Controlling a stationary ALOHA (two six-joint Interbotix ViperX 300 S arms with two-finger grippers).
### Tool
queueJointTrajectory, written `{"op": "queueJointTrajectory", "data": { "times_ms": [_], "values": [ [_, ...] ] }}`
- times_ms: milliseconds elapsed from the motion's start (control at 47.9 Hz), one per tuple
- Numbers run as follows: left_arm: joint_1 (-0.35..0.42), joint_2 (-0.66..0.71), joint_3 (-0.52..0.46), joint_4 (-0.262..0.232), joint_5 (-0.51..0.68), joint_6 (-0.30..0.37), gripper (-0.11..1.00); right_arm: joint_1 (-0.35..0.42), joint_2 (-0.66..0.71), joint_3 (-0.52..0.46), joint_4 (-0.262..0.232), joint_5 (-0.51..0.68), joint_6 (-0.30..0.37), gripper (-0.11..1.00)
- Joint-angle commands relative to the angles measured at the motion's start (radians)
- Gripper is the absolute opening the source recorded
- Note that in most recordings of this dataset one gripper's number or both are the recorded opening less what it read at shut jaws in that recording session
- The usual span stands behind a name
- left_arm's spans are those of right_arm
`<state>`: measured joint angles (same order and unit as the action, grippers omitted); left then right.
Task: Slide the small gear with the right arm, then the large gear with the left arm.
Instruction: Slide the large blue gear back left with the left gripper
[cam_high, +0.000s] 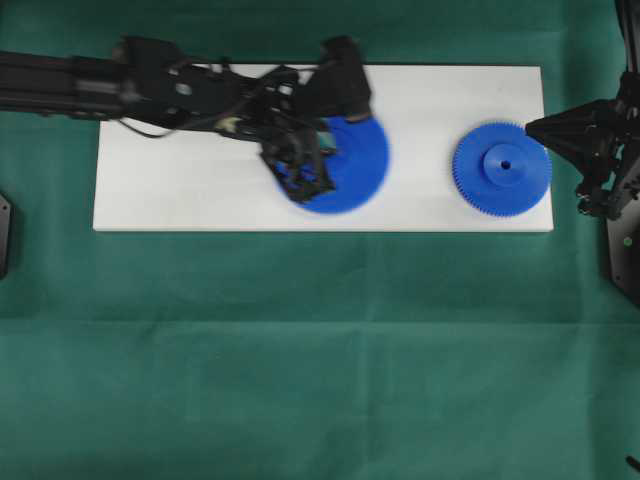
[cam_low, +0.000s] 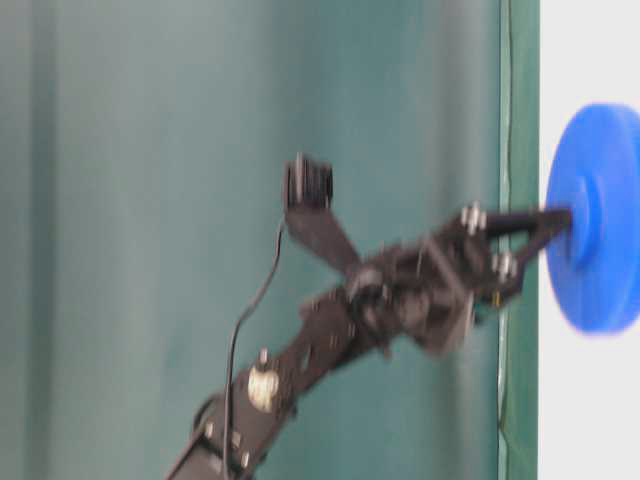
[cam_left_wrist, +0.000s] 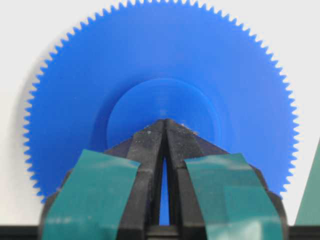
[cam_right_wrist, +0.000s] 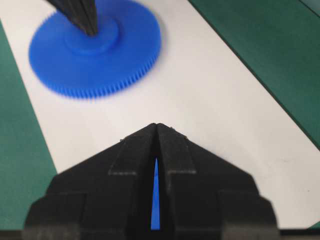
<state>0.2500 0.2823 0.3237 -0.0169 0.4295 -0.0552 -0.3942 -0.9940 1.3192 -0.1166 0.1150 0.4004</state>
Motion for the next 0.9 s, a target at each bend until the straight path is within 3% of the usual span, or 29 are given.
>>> {"op": "queueJointTrajectory", "data": {
  "times_ms": [0, 271, 480, 876],
  "values": [
    [0.017, -0.067, 0.078, 0.003, -0.005, -0.003, 0.00, 0.011, 0.003, -0.025, 0.002, -0.005, 0.002, 0.51],
    [0.058, -0.241, 0.357, 0.002, -0.074, -0.009, 0.00, 0.028, 0.018, -0.052, 0.003, -0.008, 0.003, 0.51],
    [0.101, -0.371, 0.515, 0.002, -0.106, -0.031, 0.00, 0.037, 0.043, -0.061, 0.002, -0.017, 0.003, 0.51],
    [0.150, -0.512, 0.646, 0.000, -0.114, -0.032, 0.00, 0.041, 0.054, -0.063, 0.002, -0.026, 0.003, 0.51]
  ]
}}
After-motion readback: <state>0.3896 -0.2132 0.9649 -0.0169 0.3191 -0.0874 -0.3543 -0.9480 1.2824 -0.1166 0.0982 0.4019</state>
